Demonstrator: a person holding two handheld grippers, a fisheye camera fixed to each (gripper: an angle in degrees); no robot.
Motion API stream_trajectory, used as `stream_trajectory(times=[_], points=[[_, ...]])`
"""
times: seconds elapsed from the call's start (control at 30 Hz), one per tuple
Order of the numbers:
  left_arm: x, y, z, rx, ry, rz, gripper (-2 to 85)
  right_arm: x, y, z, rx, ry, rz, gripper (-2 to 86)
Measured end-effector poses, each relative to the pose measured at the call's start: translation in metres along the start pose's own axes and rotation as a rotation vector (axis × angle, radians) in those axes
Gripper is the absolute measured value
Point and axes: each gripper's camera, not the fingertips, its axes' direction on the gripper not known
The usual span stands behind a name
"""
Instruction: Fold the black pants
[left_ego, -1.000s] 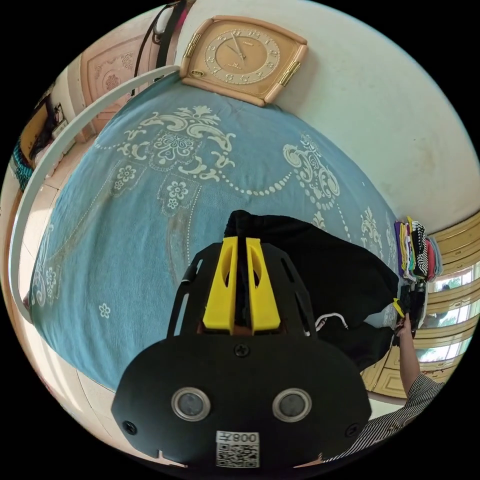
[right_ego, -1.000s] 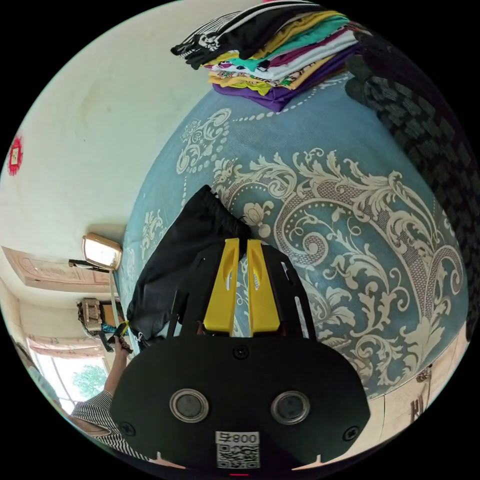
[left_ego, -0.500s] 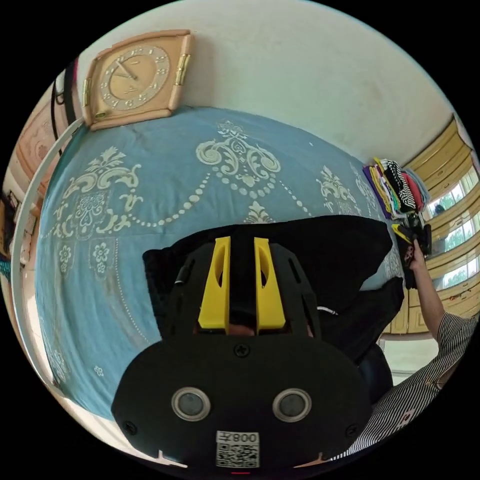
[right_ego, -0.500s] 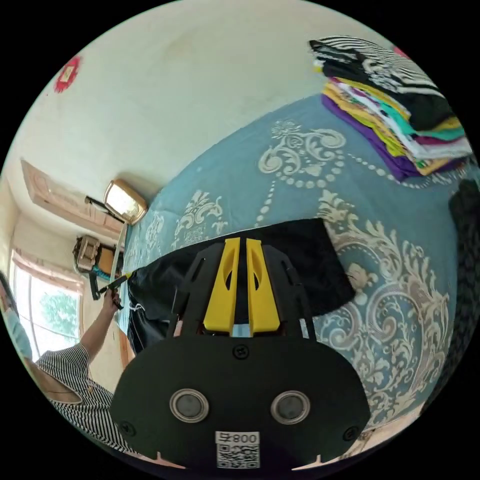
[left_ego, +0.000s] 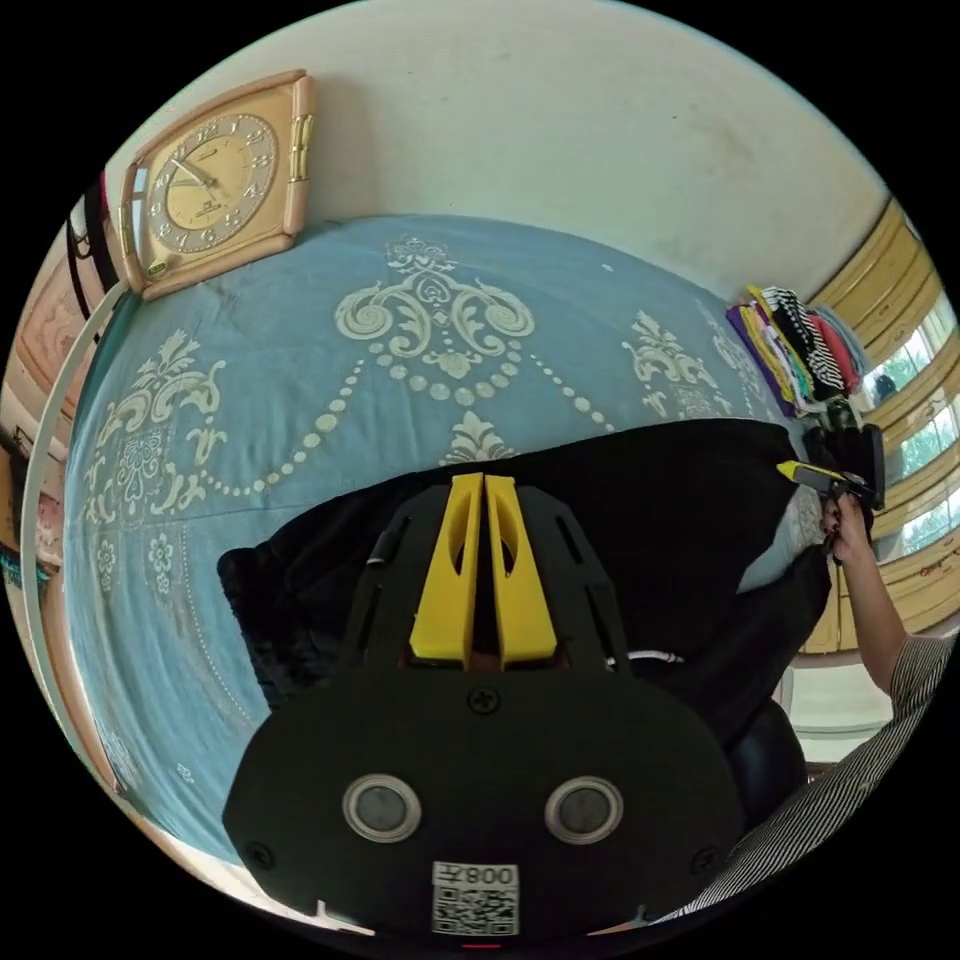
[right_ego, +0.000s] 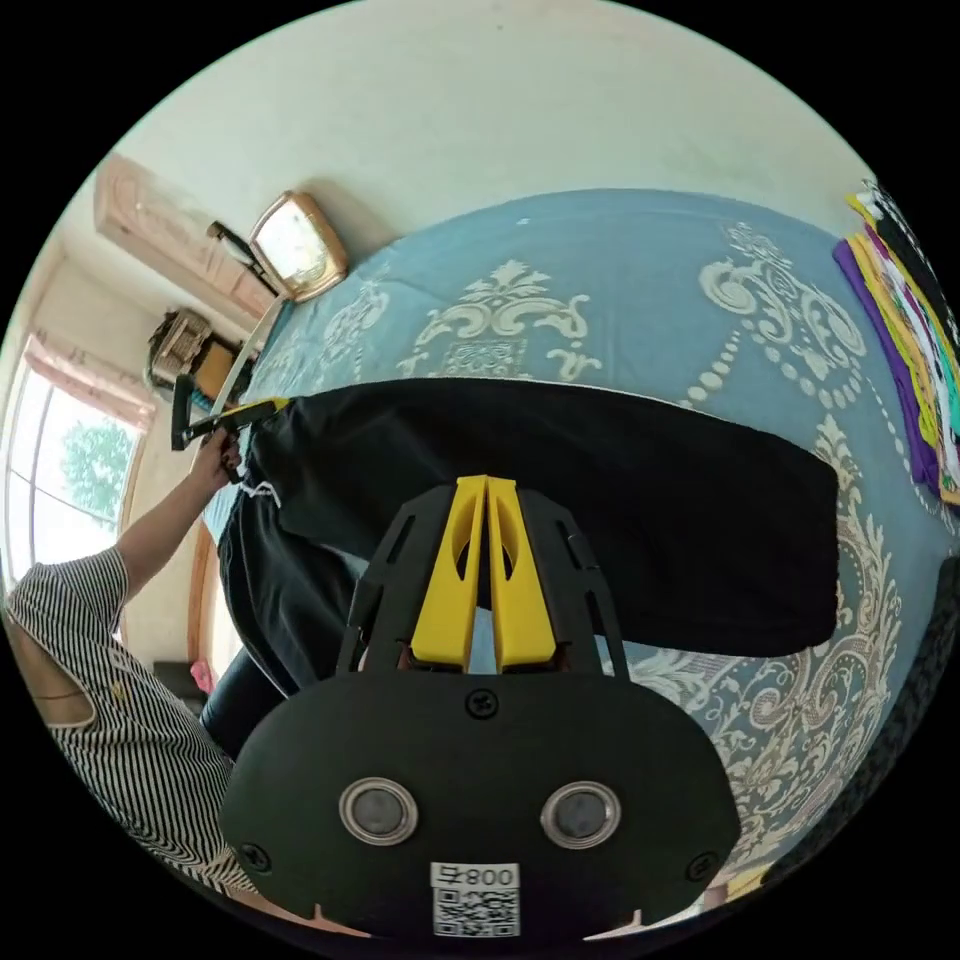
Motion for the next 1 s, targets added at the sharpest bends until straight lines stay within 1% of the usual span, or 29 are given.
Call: stream_trajectory(times=[0.03, 0.1, 0.17, 0.2, 0.23, 0.3, 0.37, 0.47, 0.53, 0.67, 0.73, 0.77, 0.8, 0.9, 0.97, 1.0], points=[[0.013, 0.008, 0.002, 0.002, 0.09, 0.034, 1.6, -0.027, 0.002, 0.011, -0.024, 0.003, -0.073, 0.1], [0.035, 0.021, 0.011, -0.044, 0.189, 0.115, 1.6, -0.059, 0.004, 0.034, -0.105, 0.024, -0.167, 0.1], [0.056, 0.036, 0.024, -0.104, 0.214, 0.186, 1.4, -0.08, 0.011, 0.07, -0.252, 0.113, -0.214, 0.2], [0.067, 0.047, 0.036, -0.182, 0.199, 0.242, 1.2, -0.083, 0.014, 0.074, -0.249, 0.131, -0.215, 0.2], [0.073, 0.057, 0.046, -0.248, 0.157, 0.262, 0.9, -0.087, 0.021, 0.07, -0.206, 0.128, -0.208, 0.2], [0.077, 0.07, 0.042, -0.19, 0.127, 0.277, 0.6, -0.093, 0.03, 0.072, -0.227, 0.128, -0.214, 0.2], [0.078, 0.075, 0.043, -0.197, 0.114, 0.291, 0.4, -0.105, 0.042, 0.074, -0.215, 0.178, -0.253, 0.2], [0.073, 0.078, 0.044, -0.22, 0.143, 0.281, 0.3, -0.122, 0.049, 0.082, -0.214, 0.269, -0.301, 0.2], [0.068, 0.082, 0.032, -0.182, 0.165, 0.264, 0.3, -0.129, 0.054, 0.085, -0.205, 0.3, -0.307, 0.2], [0.043, 0.098, 0.006, -0.121, 0.175, 0.151, 0.5, -0.131, 0.065, 0.086, -0.172, 0.294, -0.278, 0.3], [0.02, 0.119, -0.013, -0.102, 0.162, 0.032, 0.8, -0.13, 0.067, 0.086, -0.176, 0.282, -0.245, 0.3], [0.014, 0.125, -0.018, -0.099, 0.154, 0.008, 1.0, -0.128, 0.067, 0.086, -0.179, 0.265, -0.213, 0.4], [0.004, 0.14, -0.03, -0.094, 0.116, -0.047, 1.3, -0.126, 0.068, 0.085, -0.181, 0.254, -0.201, 0.4], [-0.017, 0.184, -0.062, -0.056, 0.034, -0.184, 3.2, -0.112, 0.067, 0.076, -0.199, 0.163, -0.055, 0.5], [-0.028, 0.214, -0.076, -0.055, 0.001, -0.255, 5.6, -0.109, 0.08, 0.051, -0.09, 0.103, 0.015, 0.8], [-0.035, 0.235, -0.081, -0.073, -0.022, -0.306, 7.4, -0.109, 0.084, 0.045, -0.07, 0.092, 0.024, 0.9]])
